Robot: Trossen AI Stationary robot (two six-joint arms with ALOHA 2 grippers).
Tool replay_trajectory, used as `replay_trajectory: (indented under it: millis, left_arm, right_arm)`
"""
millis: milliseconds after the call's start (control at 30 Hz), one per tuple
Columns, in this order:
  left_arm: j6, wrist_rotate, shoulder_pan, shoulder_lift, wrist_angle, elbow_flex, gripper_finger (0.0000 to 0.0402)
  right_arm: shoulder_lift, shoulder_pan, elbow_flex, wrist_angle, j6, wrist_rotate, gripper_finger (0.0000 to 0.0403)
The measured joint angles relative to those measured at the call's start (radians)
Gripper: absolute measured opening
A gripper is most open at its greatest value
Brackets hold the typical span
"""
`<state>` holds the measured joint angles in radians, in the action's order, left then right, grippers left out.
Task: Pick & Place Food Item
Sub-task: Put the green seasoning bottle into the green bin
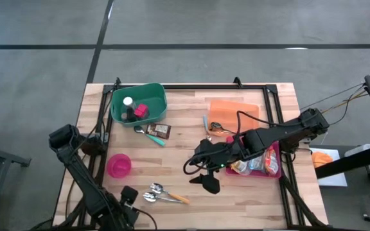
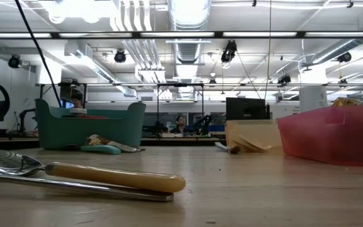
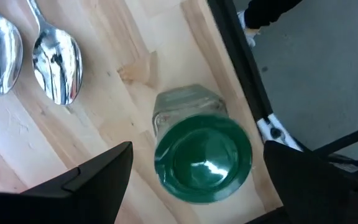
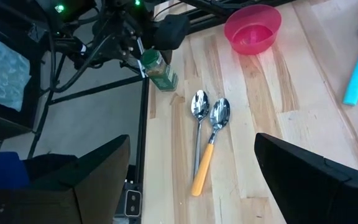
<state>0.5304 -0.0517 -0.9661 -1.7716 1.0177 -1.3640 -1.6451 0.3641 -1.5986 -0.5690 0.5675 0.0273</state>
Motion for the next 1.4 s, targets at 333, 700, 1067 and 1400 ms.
replay_trajectory:
  millis: [333, 700, 1067, 1400]
  left_arm:
    - [0.050, 0.000, -0.001, 0.001, -0.058, 0.029, 0.0296]
    - [0.049, 0.000, -0.001, 0.002, -0.069, 0.028, 0.0193]
    - [0.106, -0.001, 0.001, 0.030, -0.071, 0.028, 0.0193]
    - [0.149, -0.001, 0.020, 0.153, 0.085, -0.036, 0.0193]
  right_arm:
    - [0.000, 0.000, 0.000, 0.001, 0.005, 0.002, 0.0338]
    - [0.000, 0.000, 0.000, 0.000, 0.005, 0.002, 0.0338]
    - [0.000, 0.000, 0.000, 0.000, 0.005, 0.001, 0.0338]
    - [0.000, 0.000, 0.000, 0.000, 0.008, 0.001, 0.0338]
